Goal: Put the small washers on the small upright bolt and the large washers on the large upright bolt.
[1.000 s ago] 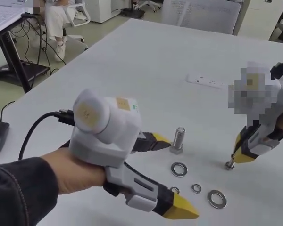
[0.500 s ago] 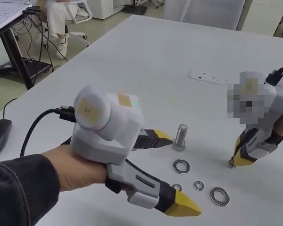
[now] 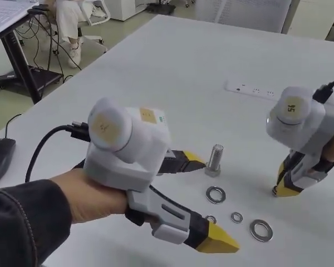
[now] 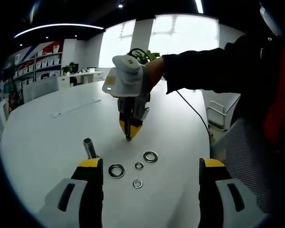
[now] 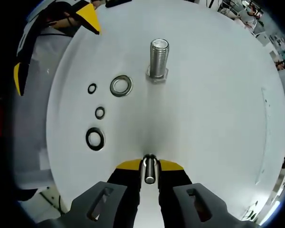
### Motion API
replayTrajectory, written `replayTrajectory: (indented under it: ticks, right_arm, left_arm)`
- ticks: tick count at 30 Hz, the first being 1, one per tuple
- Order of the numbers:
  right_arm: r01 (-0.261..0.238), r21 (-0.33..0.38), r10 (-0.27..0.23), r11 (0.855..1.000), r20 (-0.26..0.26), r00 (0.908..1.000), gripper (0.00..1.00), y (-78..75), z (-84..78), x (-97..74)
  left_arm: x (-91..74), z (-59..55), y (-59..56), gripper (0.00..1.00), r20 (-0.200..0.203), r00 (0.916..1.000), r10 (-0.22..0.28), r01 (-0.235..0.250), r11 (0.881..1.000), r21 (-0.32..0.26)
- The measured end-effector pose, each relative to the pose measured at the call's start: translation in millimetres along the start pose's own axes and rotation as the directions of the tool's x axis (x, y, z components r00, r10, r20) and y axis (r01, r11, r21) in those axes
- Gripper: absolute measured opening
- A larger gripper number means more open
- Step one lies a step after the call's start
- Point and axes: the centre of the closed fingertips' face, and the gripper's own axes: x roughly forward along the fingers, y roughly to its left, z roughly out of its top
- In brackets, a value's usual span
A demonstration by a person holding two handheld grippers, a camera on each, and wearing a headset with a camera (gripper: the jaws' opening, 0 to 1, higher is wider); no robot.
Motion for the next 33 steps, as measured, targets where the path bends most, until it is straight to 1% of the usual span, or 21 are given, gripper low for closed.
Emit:
replayTrajectory:
  ticks: [7,20,27,33]
  right_arm:
    - [-0.002,0.001,0.002,1.000,0.003,1.0000,0.14,-0.6,-0.3,0.3]
    - [0.002,0.013,-0.002,1.000,0.017,0.9999,0.20,-1.2,-1.7,-2.5]
    - [0.009,0.038,-0.010,0.999,0.026,0.9996,0.24,-1.4,-10.0,-5.6]
    - [0.012,0.071,-0.014,0.997,0.025,0.9996,0.24,0.9,-23.4,-6.5]
  left_arm:
    - [0.2,-0.2,0.0,0.83,-0.001,1.0000,-0.001,0.001,1.000,0.000]
    - [0.7,-0.5,0.5,0.83,-0.002,1.0000,-0.005,0.005,1.000,0.001]
    - [1.5,-0.6,0.2,0.83,-0.002,1.0000,-0.008,0.008,1.000,0.002]
    - [2.0,-1.2,-0.7,0.83,-0.003,0.9999,-0.010,0.010,1.000,0.004]
